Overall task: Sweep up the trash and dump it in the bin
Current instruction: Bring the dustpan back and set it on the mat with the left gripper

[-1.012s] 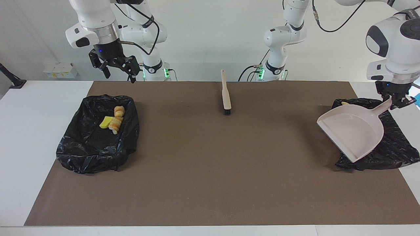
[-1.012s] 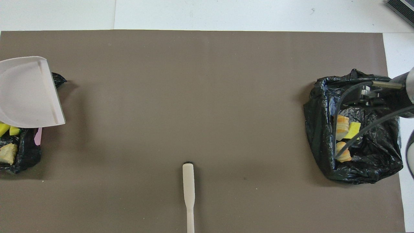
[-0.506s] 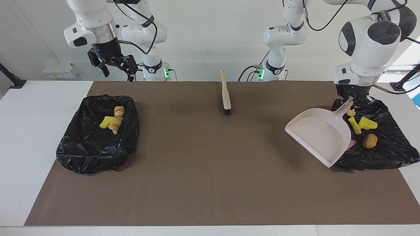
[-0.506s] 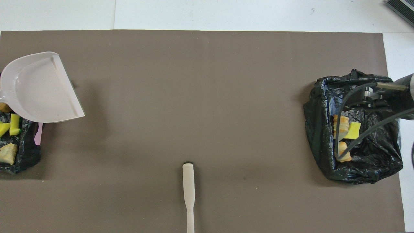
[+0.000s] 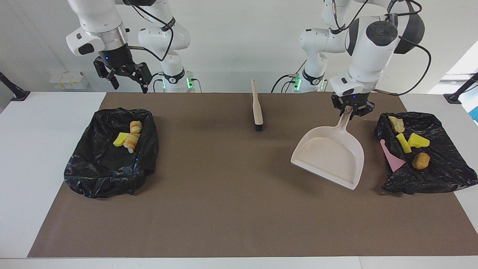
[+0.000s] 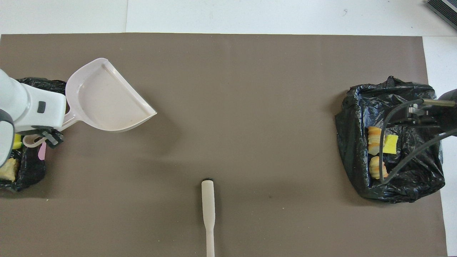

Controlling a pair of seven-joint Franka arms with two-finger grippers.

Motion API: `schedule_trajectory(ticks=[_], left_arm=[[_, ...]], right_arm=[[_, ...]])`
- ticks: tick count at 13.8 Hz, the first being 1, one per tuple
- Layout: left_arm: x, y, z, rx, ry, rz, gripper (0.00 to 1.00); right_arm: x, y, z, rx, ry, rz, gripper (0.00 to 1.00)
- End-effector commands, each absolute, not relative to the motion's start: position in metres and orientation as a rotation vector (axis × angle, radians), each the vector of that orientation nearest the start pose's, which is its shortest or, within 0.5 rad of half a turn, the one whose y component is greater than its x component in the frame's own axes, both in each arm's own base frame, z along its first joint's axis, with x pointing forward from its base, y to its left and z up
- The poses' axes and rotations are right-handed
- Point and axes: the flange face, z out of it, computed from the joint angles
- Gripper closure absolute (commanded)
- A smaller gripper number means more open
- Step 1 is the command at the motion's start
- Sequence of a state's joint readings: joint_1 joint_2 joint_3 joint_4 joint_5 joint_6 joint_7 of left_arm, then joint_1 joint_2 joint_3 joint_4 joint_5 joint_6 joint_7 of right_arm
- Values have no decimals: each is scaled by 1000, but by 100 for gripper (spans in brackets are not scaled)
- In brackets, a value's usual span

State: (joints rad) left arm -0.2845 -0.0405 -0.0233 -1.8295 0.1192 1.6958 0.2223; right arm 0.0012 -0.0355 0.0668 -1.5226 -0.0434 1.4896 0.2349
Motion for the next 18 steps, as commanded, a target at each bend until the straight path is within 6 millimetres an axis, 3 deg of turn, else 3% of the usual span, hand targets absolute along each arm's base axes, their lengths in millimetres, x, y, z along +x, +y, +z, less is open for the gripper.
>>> schedule_trajectory(ticks=[1,5,7,9,12,14,15,16,17,18], left_arm=[[511,-186,532,-3028,619,17,100],[511,-246,504,-3084,532,-50,100],[515,-275,476,-3110,437,-62,100],[517,-316,430,-3136,309,-80,100],[515,-349,384,-3191,171,-57,100],[512,-352,371,-3199,116,-58,100],[512,-351,369,-3198,123,-55,80],[512,-351,370,-3197,138,-55,12],[512,-348,370,-3192,141,-43,0],[513,-345,375,-3194,132,-47,0]], right_arm=[[530,29,659,-3152,239,-36,0],[530,29,659,-3152,239,-38,0],[530,29,660,-3152,237,-40,0],[530,29,660,-3152,232,-40,0],[532,30,660,-3152,232,-40,0],[532,32,660,-3152,227,-40,0],[532,32,660,-3152,227,-40,0],[532,32,660,-3152,227,-40,0],[532,32,660,-3152,227,-40,0],[532,31,660,-3153,225,-40,0]])
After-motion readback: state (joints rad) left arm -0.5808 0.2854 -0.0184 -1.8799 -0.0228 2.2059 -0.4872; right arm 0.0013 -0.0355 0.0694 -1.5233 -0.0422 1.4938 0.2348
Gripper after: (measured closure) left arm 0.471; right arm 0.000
